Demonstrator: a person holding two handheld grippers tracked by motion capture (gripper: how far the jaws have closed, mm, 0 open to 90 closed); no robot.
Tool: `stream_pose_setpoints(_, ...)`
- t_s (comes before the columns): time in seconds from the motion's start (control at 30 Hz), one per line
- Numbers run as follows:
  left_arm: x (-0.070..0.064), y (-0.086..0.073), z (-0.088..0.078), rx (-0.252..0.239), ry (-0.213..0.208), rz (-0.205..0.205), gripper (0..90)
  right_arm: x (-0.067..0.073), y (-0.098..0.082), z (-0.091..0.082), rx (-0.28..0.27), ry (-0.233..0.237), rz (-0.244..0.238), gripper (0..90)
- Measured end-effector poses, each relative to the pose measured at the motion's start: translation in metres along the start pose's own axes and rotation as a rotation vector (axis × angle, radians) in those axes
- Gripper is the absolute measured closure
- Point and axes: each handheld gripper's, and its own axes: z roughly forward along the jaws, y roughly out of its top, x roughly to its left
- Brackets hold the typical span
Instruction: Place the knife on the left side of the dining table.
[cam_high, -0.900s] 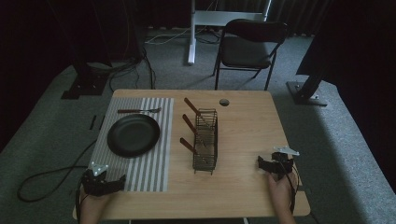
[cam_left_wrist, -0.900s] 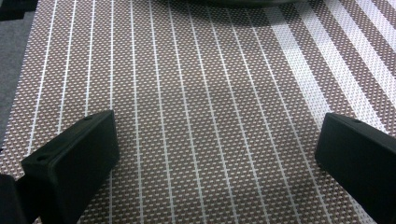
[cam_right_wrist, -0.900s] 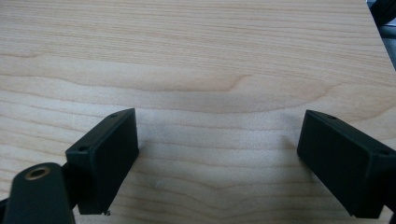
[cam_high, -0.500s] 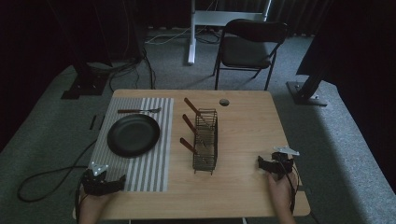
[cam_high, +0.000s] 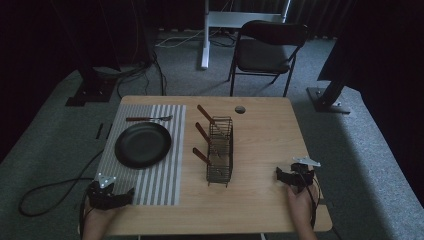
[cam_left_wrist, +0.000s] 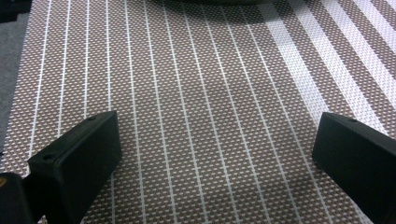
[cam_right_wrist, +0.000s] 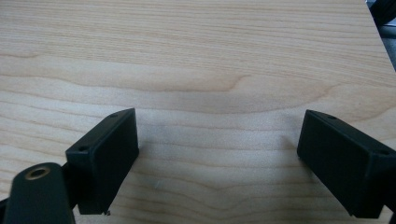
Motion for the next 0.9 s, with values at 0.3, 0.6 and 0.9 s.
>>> stream_pose_setpoints(0.3,-0.011,0.011,-0.006,-0.034,-0.064,0.038,1.7,0.000,0.000,0.000,0.000,-0.001,0.000,11.6)
stream_pose_setpoints(0.6,-0.023,0.025,-0.012,-0.070,-0.146,0.066,1.7,0.000,0.000,0.000,0.000,0.000,0.000,11.5)
stream_pose_setpoints(0.9,-0.038,0.045,-0.026,-0.130,-0.256,0.115,1.7,0.000,0.000,0.000,0.000,0.000,0.000,11.5)
